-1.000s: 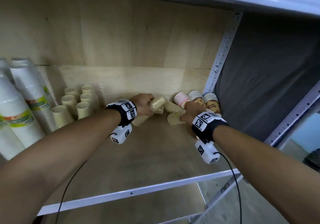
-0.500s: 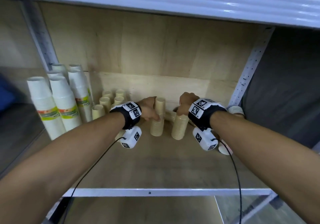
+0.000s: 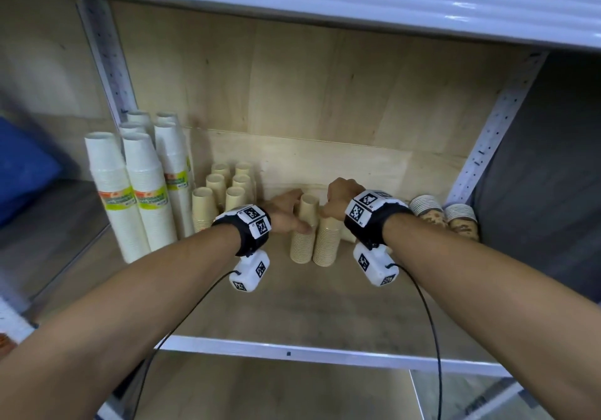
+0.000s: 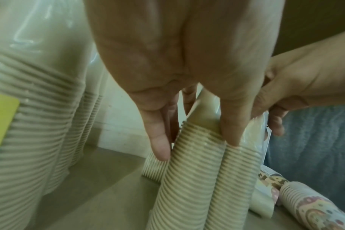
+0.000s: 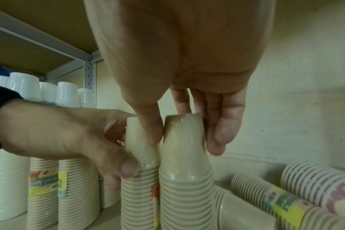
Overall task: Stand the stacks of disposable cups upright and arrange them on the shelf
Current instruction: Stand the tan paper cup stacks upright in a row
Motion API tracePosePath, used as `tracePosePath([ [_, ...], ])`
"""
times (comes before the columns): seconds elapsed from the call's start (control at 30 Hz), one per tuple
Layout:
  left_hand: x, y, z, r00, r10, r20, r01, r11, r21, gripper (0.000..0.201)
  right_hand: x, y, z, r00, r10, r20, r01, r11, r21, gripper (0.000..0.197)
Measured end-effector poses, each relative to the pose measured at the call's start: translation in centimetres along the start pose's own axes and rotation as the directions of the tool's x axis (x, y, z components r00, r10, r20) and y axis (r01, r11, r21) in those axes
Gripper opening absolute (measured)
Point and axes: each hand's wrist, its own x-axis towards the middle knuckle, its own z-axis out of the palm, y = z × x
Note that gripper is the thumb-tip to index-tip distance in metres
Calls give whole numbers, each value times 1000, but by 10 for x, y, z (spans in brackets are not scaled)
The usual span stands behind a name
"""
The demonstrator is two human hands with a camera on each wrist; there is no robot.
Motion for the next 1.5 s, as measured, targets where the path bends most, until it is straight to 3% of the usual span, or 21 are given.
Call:
tracePosePath([
  [0.13,-1,14,-14,998,-5,-64,-2,995,-97,51,-1,-2,-8,998,22,-55,-22,1000,0,42],
  [0.4,1,26,-24,996,25,-82,-27,999,-20,45,-8,-3,-10,995,31,-95,-36,998,-58,43],
  [0.53,2,27,-27,997,63,-50,-63,998,0,34,-8,-8,-11,1000,-1,-8,1,995,-96,25],
  [0.6,2,27,-28,996,72,-49,-71,997,27,35,-8,-8,-13,1000,-5,9,6,995,-99,17],
  [0.77,5,28,-27,993,42,-113,-35,997,67,46,-8,-8,-12,999,38,-36,-40,998,-54,32],
  [0.93,4,32,-28,992,68,-103,-64,997,50,32,-11,-10,-15,999,42,-17,-43,997,-66,32],
  [1.17,2,37,-32,992,54,-113,-45,995,84,39,-15,-10,-21,999,25,19,-24,998,-62,36],
  [1.33,1,40,-35,997,22,-69,-15,996,92,37,-19,-10,-25,999,45,-27,-47,997,-66,38],
  [1.5,0,48,-36,998,62,-32,-56,983,173,39,-18,-13,-25,999,43,21,-42,997,-58,33],
])
